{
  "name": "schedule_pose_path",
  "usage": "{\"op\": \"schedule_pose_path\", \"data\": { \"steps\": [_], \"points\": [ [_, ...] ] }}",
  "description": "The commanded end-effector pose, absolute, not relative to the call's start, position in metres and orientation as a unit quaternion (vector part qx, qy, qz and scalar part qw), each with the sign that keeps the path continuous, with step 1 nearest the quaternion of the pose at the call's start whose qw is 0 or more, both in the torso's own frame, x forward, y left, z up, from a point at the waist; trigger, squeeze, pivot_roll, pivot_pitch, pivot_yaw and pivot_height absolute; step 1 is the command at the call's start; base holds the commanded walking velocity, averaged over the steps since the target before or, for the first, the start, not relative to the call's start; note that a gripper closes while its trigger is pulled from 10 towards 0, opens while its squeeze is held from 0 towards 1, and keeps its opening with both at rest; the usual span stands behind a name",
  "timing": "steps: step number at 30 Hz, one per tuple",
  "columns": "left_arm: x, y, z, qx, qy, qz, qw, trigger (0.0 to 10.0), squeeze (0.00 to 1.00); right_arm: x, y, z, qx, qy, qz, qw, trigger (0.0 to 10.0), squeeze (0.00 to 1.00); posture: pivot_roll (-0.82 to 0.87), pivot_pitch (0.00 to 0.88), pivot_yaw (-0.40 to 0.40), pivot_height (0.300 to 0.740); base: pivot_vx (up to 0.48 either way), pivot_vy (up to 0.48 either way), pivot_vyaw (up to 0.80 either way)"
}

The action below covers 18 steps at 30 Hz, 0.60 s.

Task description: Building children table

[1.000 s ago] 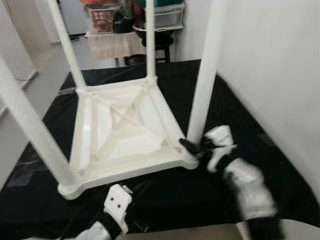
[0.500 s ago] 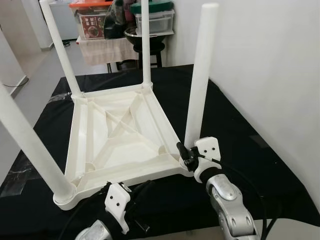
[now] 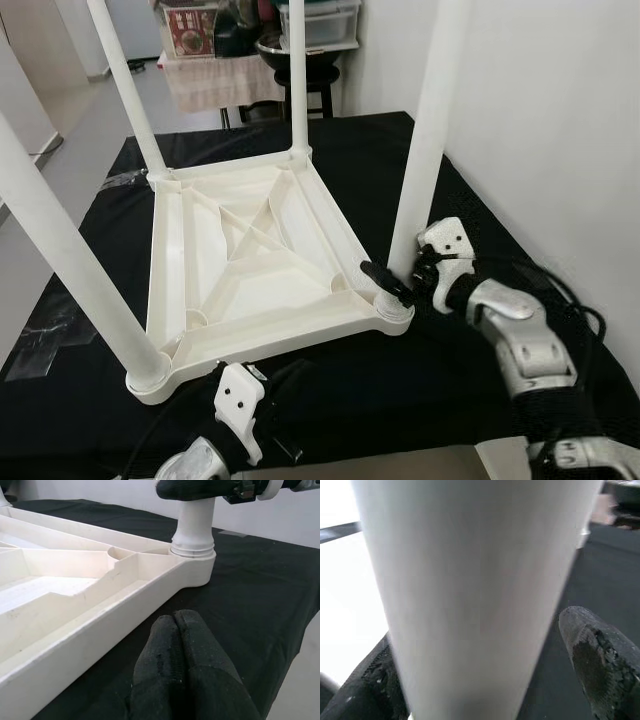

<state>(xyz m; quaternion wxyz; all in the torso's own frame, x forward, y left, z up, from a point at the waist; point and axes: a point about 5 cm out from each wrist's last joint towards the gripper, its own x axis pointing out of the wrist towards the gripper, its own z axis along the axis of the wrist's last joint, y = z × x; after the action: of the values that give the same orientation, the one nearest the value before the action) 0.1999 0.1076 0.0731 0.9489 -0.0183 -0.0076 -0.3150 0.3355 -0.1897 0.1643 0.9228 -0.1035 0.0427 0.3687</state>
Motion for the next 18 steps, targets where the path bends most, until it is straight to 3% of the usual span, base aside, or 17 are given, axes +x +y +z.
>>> {"op": "schedule_pose_path", "data": {
  "steps": [1, 6, 7, 18],
  "points": [
    [0.198, 0.107, 0.071, -0.023, -0.001, -0.314, 0.949, 10.0, 0.00, 0.336, -0.187, 0.166, -0.101, 0.036, 0.389, 0.915, 10.0, 0.00, 0.04, 0.000, -0.016, 0.740, 0.000, 0.000, 0.00],
    [0.199, 0.107, 0.070, -0.023, 0.001, -0.315, 0.949, 10.0, 0.00, 0.346, -0.184, 0.171, -0.102, 0.048, 0.439, 0.891, 10.0, 0.00, 0.05, 0.000, -0.017, 0.740, 0.000, 0.000, 0.00],
    [0.200, 0.108, 0.070, -0.022, 0.001, -0.314, 0.949, 10.0, 0.00, 0.351, -0.182, 0.175, -0.084, 0.047, 0.449, 0.888, 0.0, 0.00, 0.06, 0.000, -0.021, 0.740, 0.000, 0.000, 0.00],
    [0.202, 0.107, 0.070, -0.023, 0.003, -0.315, 0.949, 10.0, 0.00, 0.354, -0.184, 0.172, -0.043, 0.048, 0.475, 0.878, 0.0, 0.00, 0.04, 0.000, -0.010, 0.740, 0.000, 0.000, 0.00]
  ]
}}
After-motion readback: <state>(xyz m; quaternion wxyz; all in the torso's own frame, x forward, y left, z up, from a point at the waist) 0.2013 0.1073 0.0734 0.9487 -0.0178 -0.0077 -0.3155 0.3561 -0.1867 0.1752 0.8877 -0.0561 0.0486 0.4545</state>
